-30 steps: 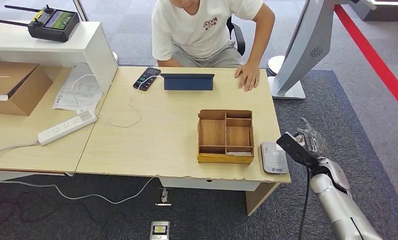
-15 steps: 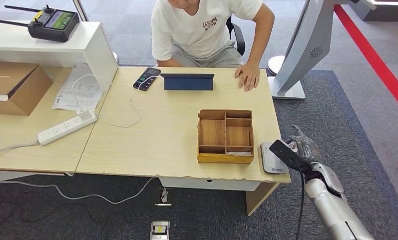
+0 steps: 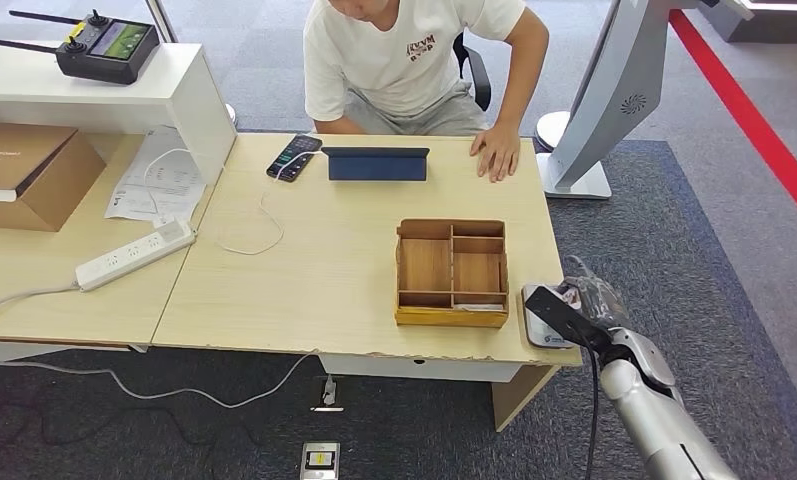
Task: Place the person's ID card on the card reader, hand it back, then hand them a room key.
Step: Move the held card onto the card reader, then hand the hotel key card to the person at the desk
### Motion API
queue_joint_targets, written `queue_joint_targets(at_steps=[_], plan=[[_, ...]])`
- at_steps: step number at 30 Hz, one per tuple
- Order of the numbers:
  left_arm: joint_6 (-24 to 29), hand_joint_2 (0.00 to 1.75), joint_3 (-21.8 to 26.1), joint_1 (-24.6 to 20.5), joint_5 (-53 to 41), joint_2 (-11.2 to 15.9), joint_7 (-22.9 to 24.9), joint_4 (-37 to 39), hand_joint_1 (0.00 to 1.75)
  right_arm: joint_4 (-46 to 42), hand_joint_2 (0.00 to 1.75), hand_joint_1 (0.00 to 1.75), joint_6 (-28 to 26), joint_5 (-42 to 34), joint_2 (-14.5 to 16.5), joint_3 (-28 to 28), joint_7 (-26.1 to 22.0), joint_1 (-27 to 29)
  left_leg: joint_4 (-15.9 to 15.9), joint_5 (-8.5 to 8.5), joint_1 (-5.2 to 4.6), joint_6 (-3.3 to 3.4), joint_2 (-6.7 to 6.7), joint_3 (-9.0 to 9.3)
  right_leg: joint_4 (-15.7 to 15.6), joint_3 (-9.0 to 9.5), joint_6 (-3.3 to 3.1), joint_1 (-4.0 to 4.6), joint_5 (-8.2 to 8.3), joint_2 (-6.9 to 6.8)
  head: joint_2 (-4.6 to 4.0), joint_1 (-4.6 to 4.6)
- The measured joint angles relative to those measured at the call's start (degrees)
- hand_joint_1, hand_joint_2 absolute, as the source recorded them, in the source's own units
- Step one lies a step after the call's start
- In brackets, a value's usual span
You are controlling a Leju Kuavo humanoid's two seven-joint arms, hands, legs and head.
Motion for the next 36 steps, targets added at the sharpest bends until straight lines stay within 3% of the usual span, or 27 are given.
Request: queue_joint_targets(at_steps=[20, 36], plan=[[0.0, 0.00, 0.4, 0.0, -0.2, -0.1, -0.1, 0.0, 0.00, -0.4, 1.75, 1.75, -0.7, -0.8, 0.4, 0.8, -1.2, -2.4, 0.0, 0.00, 0.00, 0.00, 0.01, 0.01, 0.0, 0.01, 0.00, 0.00, 0.01, 0.01, 0.00, 0.00], [-0.1, 0.00, 1.0, 0.0, -1.9, -0.5, -1.9, 0.0, 0.00, -11.1, 1.75, 1.75, 2.0, 0.0, -1.9, 0.0, 0.1, -16.5, 0.0, 0.01, 0.00, 0.00, 0.03, 0.02, 0.0, 0.01, -0.01, 0.00, 0.03, 0.02, 0.00, 0.01]])
